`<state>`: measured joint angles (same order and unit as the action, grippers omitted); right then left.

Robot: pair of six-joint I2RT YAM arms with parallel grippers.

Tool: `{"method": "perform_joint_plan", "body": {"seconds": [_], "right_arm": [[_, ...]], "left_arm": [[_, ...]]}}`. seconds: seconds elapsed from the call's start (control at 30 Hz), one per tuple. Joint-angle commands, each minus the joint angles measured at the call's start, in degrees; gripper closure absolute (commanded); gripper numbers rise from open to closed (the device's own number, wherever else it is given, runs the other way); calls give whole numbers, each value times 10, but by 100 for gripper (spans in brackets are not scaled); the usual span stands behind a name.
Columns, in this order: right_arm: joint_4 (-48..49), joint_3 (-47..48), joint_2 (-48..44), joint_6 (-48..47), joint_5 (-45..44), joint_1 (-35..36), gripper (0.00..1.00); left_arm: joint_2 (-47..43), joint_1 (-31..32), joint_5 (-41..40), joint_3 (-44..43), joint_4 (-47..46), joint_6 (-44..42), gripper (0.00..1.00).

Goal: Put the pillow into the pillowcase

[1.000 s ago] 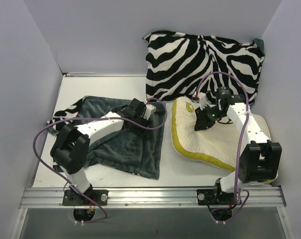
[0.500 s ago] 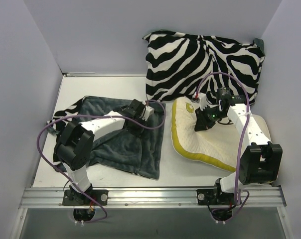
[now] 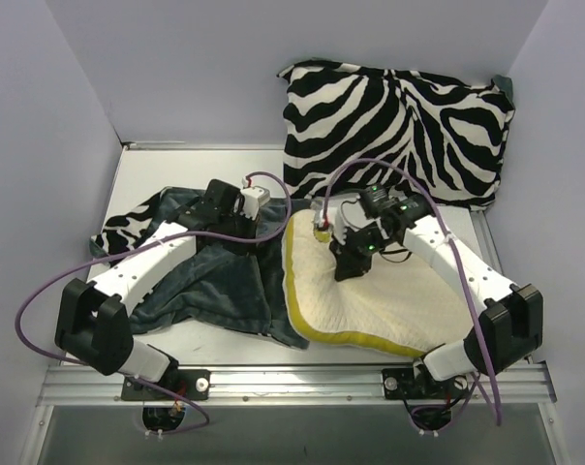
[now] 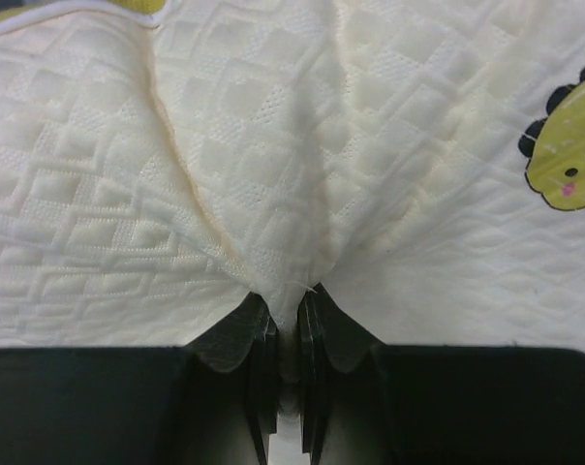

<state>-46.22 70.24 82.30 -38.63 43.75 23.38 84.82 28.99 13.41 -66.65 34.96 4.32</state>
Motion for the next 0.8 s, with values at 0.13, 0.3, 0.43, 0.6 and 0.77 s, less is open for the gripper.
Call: {"method": "perform_joint_plan", "body": {"seconds": [0.13, 0.3, 0.43, 0.6, 0.77], "right_arm": [[-33, -5, 36, -79, 8, 119, 100], [-62, 10, 74, -112, 20, 148, 100], [-75, -4, 87, -145, 11, 171, 100], [-79, 67, 160, -145, 20, 178, 100], [-86, 126, 224, -138, 20, 184, 100]], "left_arm": [[-60, -13, 67, 19, 24, 5, 100], [-94, -29, 80, 31, 32, 10, 100], [-114, -33, 120, 37, 31, 1, 100], [-137, -32, 141, 59, 31, -5, 100], [-148, -32, 169, 63, 31, -12, 100]]}}
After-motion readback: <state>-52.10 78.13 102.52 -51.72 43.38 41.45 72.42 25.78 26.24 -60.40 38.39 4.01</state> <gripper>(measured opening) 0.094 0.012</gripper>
